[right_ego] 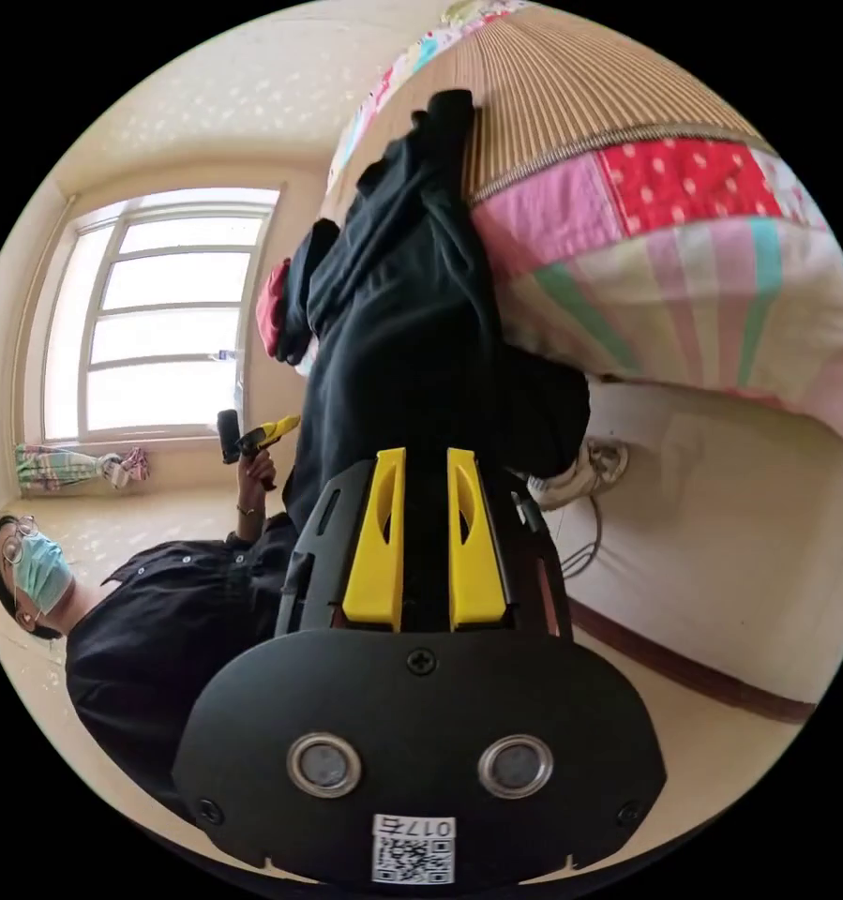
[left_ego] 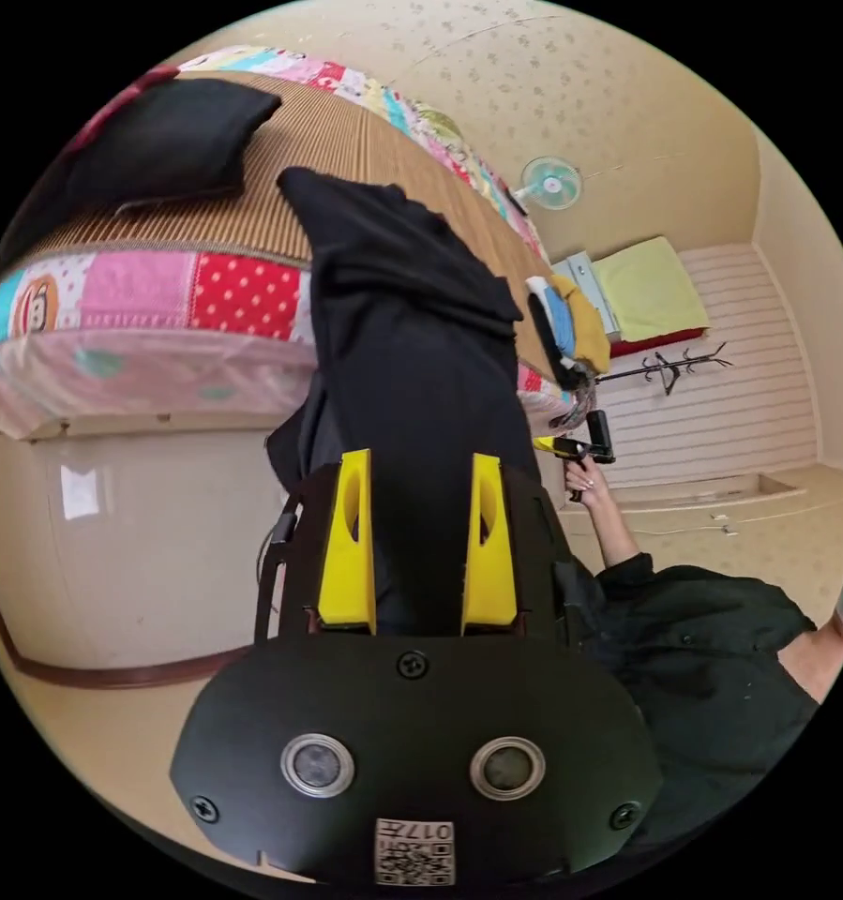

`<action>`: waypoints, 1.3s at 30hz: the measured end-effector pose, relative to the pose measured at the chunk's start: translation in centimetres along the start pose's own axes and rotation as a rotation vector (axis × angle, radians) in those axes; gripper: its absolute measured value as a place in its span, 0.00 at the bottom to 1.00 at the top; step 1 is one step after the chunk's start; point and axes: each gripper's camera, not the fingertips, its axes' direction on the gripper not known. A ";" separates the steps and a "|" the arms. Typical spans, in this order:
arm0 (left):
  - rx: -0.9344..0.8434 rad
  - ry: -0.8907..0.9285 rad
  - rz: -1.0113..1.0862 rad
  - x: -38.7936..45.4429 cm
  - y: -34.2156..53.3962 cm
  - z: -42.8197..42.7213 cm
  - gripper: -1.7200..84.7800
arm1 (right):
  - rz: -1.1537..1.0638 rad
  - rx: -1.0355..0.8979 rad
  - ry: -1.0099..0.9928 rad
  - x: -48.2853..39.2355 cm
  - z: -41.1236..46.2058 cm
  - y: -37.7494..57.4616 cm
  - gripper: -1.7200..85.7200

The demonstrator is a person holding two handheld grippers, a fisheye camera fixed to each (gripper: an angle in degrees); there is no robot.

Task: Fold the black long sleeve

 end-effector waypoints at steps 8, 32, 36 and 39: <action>-0.258 0.248 0.013 -4.0 3.5 -1.5 0.21 | 0.242 -0.041 -0.161 8.5 -1.6 11.0 0.22; 0.019 0.706 0.405 -2.2 0.6 -14.5 0.02 | -0.304 0.484 -0.999 3.8 -19.0 17.2 0.05; -0.143 0.658 0.398 -0.6 -0.9 -13.5 0.03 | -0.351 0.469 -0.976 1.1 -20.8 16.6 0.05; -0.552 0.463 0.280 0.3 -1.2 -8.6 0.07 | -0.348 0.451 -0.943 0.6 -21.4 16.9 0.06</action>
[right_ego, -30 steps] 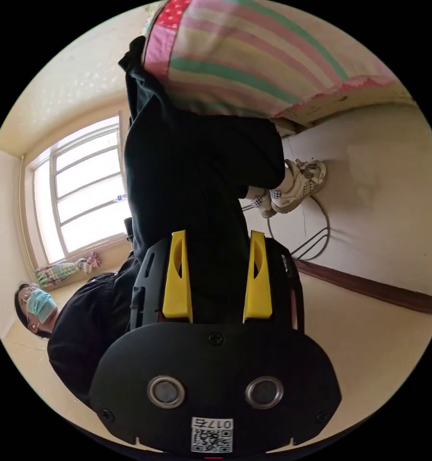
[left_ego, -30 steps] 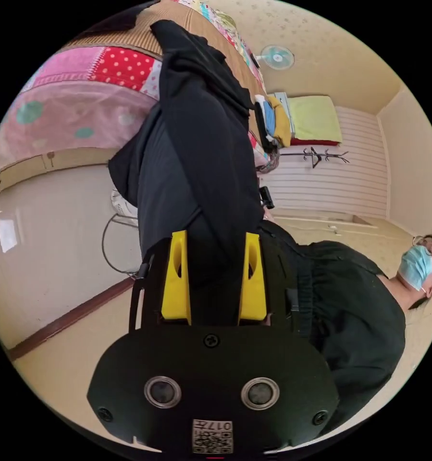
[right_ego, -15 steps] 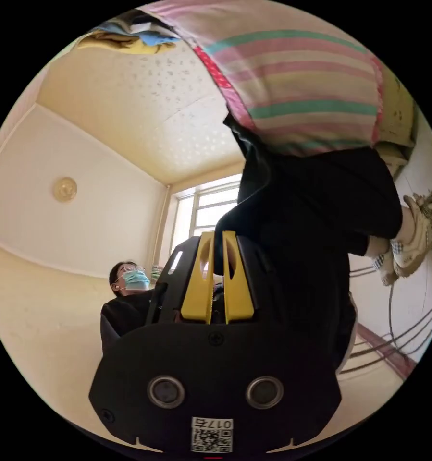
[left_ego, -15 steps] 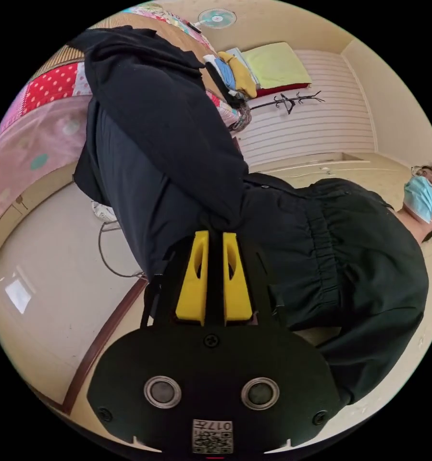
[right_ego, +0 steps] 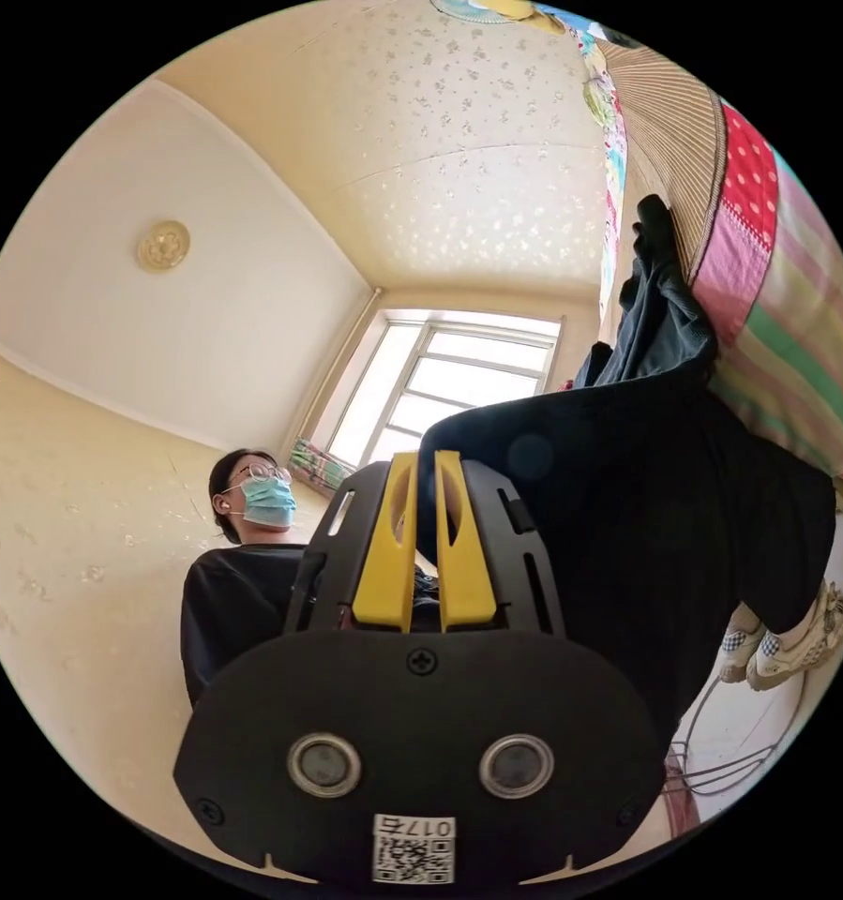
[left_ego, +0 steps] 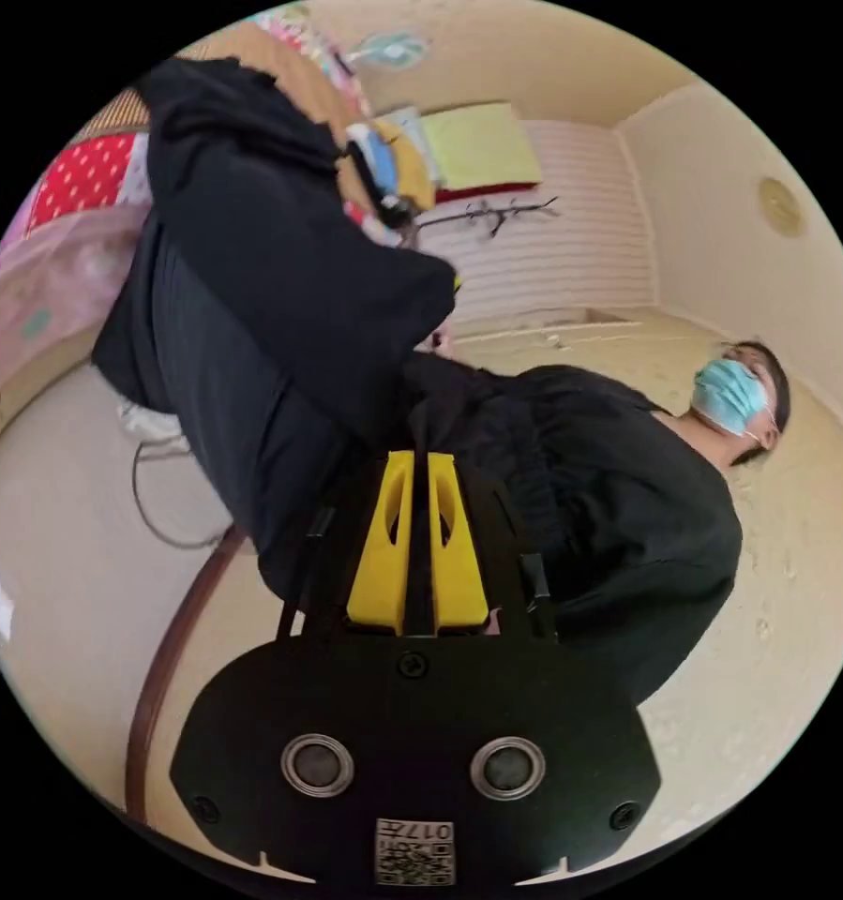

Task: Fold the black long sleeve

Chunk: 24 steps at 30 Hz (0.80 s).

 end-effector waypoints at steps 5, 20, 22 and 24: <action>-0.084 -0.296 -0.324 -3.0 0.0 0.5 0.20 | 0.035 0.056 -0.018 0.3 -1.9 2.4 0.06; 0.616 -0.160 -0.311 -0.8 -2.2 -1.1 0.19 | 0.043 0.088 -0.045 1.2 -2.2 4.7 0.05; 0.620 -0.173 -0.296 -0.3 -2.7 -1.9 0.20 | 0.049 0.089 -0.043 1.5 -2.2 5.0 0.05; 0.484 -0.156 -0.317 -1.1 -4.6 0.0 0.22 | 0.059 0.101 -0.049 1.9 -2.3 5.4 0.05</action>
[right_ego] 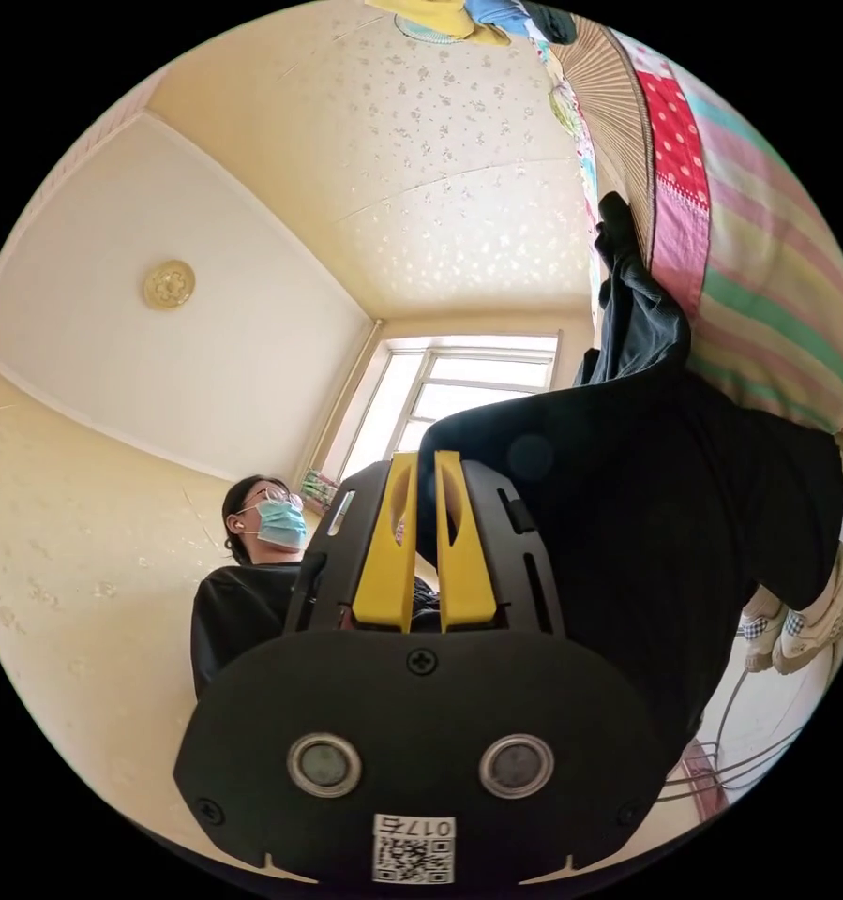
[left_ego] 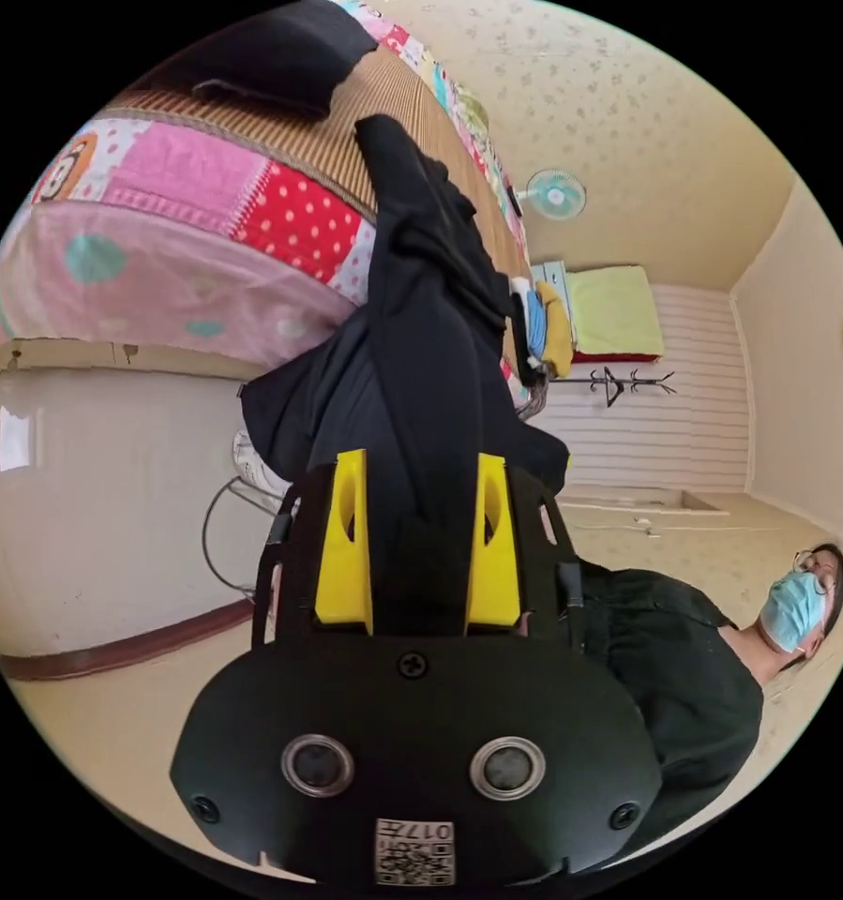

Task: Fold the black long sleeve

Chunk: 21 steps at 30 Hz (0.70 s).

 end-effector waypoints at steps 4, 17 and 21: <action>-0.122 -0.043 -0.002 -0.1 0.8 4.8 0.18 | -0.007 0.023 -0.020 1.0 0.2 1.2 0.05; 0.259 0.052 0.123 2.9 -7.8 -5.3 0.11 | -0.071 0.141 0.126 4.4 3.9 -1.6 0.05; 0.226 0.087 0.055 -0.7 -4.6 -3.1 0.22 | -0.040 0.203 0.190 5.9 3.2 -0.2 0.05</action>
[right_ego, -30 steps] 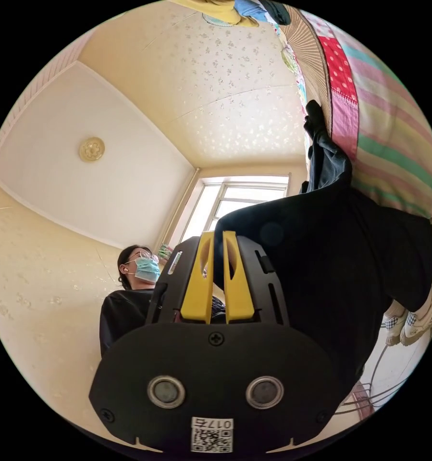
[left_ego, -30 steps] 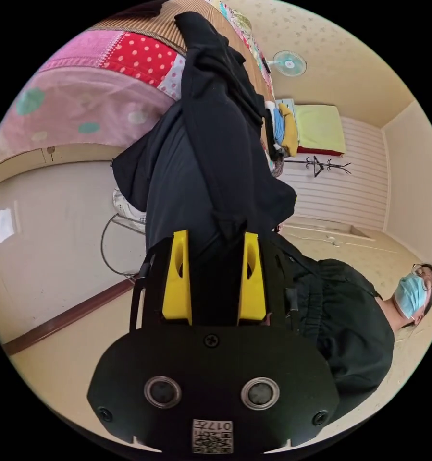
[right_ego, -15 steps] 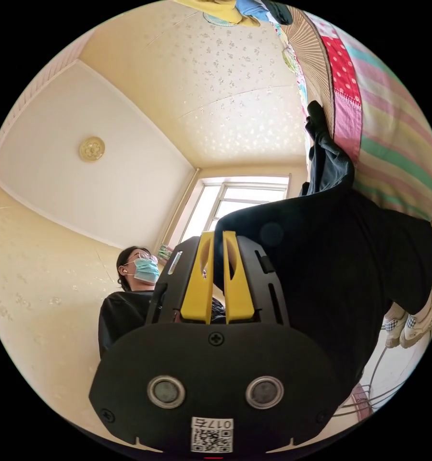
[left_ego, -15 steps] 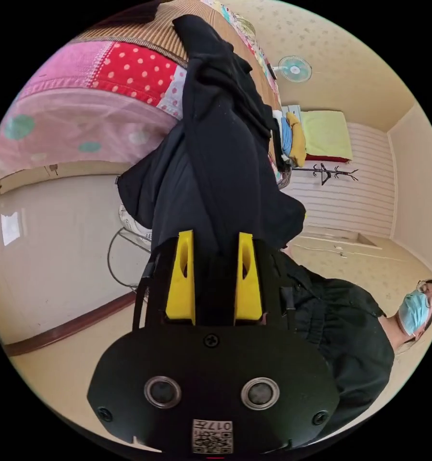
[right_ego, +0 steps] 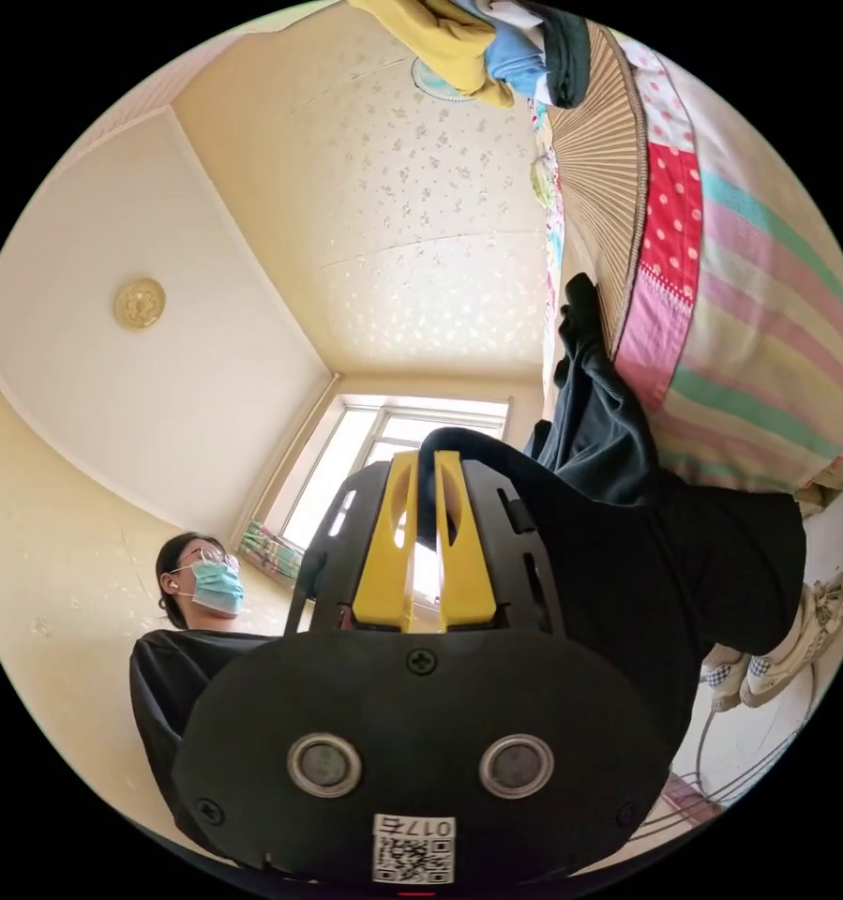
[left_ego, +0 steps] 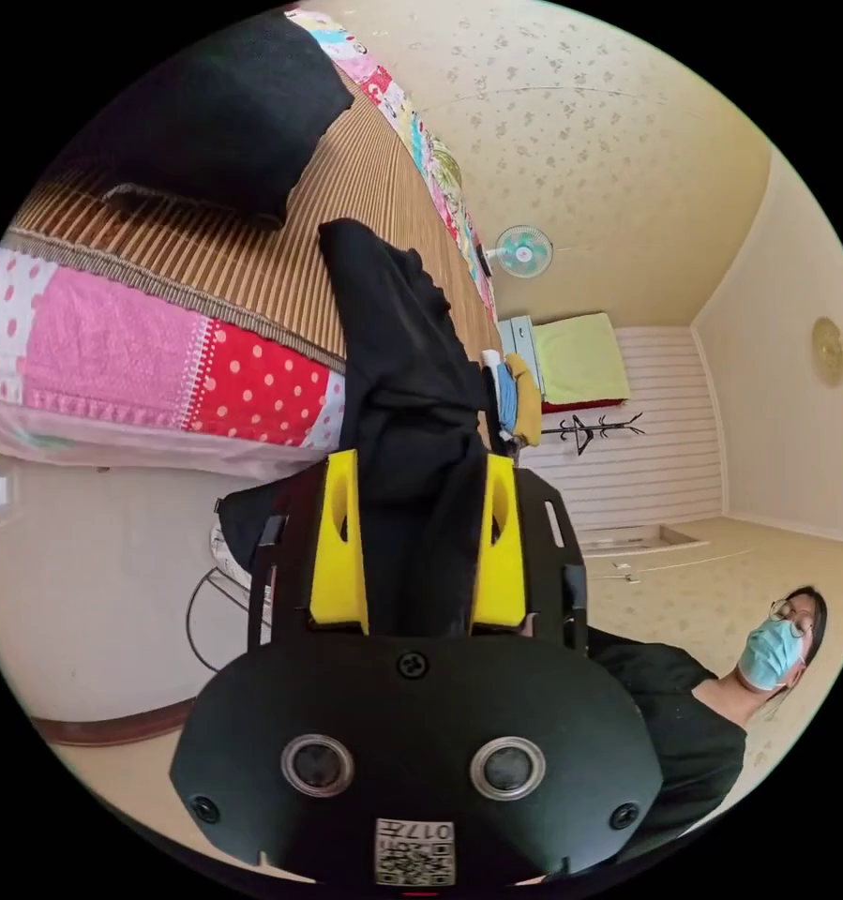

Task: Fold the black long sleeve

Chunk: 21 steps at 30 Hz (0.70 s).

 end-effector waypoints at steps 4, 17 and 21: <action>-0.083 -0.003 0.021 -0.9 8.2 1.8 0.23 | 0.044 0.005 0.042 2.2 -1.0 3.1 0.05; 0.196 0.559 0.464 7.6 18.3 -6.4 0.07 | -0.184 -0.156 -0.219 1.9 3.3 9.4 0.06; 0.119 0.590 0.593 11.2 19.7 -11.3 0.07 | -0.365 -0.288 -0.227 -2.7 5.3 11.3 0.06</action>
